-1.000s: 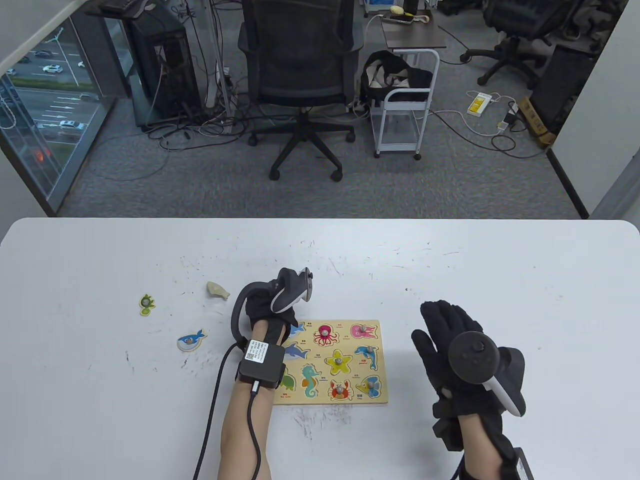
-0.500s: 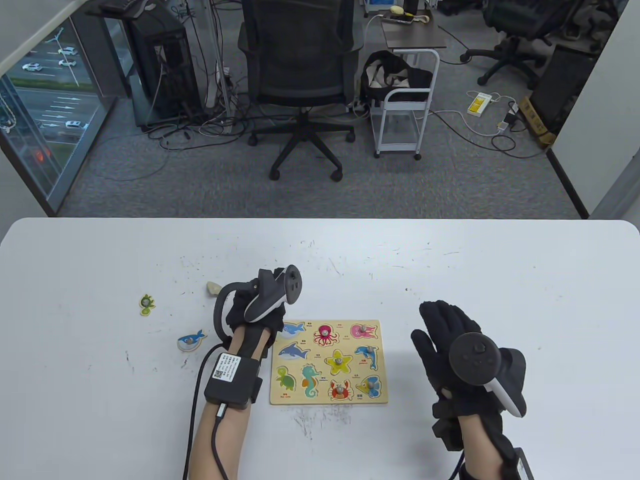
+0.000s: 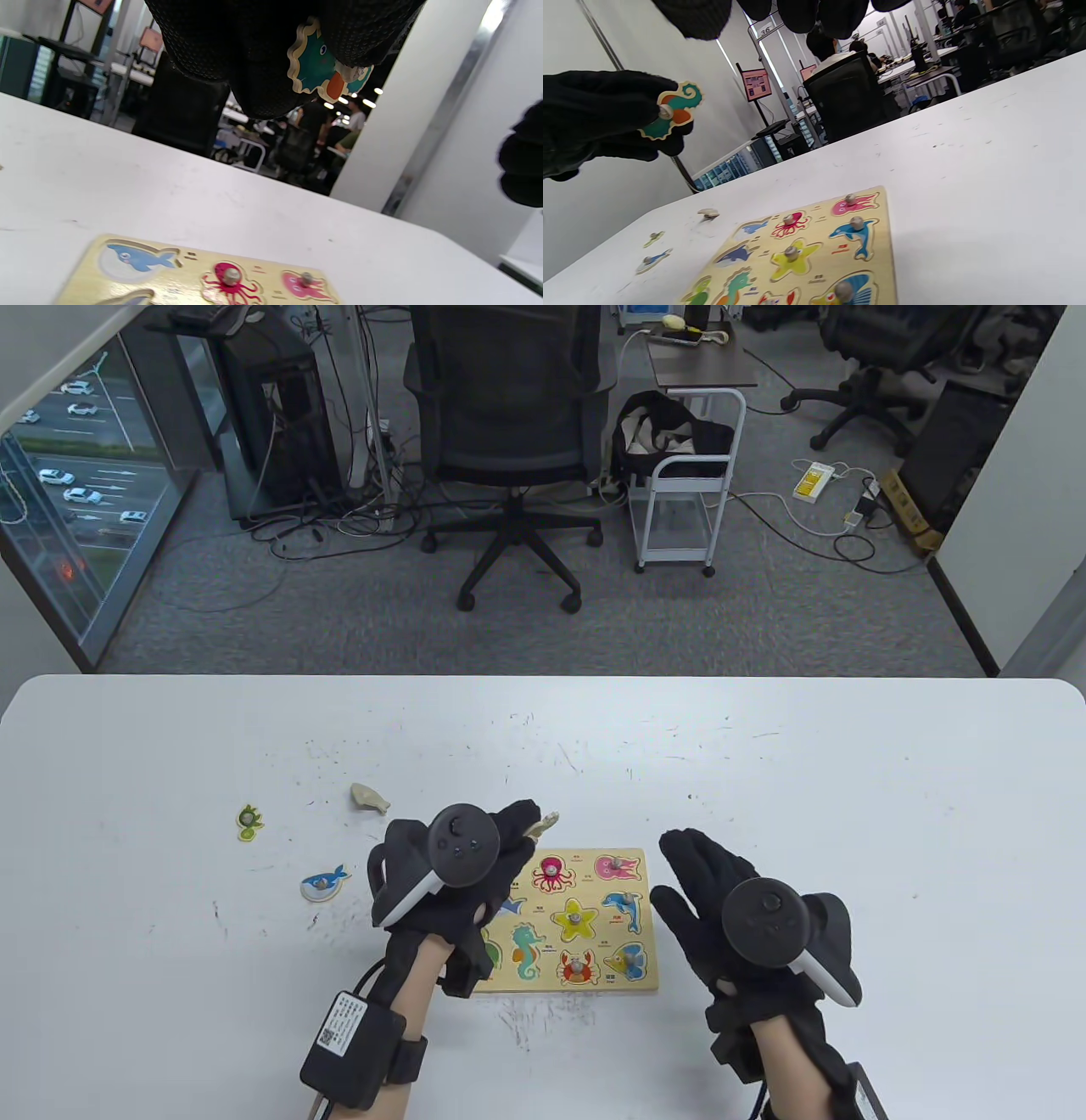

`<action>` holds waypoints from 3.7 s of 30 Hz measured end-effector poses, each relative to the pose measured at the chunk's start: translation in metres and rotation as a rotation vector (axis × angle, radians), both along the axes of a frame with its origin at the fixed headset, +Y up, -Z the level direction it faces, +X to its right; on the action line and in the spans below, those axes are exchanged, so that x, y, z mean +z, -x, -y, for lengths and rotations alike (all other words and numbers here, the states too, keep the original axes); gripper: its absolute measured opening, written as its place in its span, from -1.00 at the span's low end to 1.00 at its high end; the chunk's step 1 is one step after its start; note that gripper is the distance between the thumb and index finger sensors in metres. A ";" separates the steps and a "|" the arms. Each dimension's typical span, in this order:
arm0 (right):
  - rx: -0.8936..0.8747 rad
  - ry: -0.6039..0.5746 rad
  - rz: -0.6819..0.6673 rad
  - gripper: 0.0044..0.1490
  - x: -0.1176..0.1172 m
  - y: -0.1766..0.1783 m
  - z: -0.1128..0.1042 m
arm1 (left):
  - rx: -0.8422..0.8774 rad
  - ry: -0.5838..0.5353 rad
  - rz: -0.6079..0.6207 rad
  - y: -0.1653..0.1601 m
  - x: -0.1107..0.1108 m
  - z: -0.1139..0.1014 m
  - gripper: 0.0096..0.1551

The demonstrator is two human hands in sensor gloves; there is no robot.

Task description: Fit puzzle pieces into frame

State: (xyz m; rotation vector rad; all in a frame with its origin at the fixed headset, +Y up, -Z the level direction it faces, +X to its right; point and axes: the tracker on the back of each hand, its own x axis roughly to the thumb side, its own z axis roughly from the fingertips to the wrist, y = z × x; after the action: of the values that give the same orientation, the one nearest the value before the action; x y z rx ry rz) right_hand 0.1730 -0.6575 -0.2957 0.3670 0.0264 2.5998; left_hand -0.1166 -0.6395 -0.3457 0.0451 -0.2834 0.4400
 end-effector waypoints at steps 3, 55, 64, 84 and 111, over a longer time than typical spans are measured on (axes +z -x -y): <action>-0.077 0.028 -0.088 -0.14 -0.001 0.003 0.002 | 0.109 0.014 0.073 -0.009 0.015 0.005 -0.41; -0.507 0.199 -0.152 -0.40 0.000 0.025 0.020 | 0.030 -0.268 0.003 -0.018 0.074 -0.008 -0.42; -0.518 0.220 -0.190 -0.33 0.005 0.036 0.020 | -0.015 -0.287 -0.038 -0.025 0.074 -0.001 -0.38; -0.546 0.296 -0.207 -0.26 0.004 0.042 0.026 | 0.055 -0.294 -0.094 -0.026 0.064 0.014 -0.48; 0.034 0.010 0.221 -0.13 -0.006 -0.005 0.012 | -0.644 -0.282 -0.053 -0.048 0.061 0.010 -0.48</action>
State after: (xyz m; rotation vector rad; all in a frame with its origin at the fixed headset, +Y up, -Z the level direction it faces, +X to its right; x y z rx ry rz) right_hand 0.1784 -0.6692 -0.3016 0.0751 -0.0317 2.6582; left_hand -0.0686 -0.6492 -0.2851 0.2337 -0.2888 -0.2428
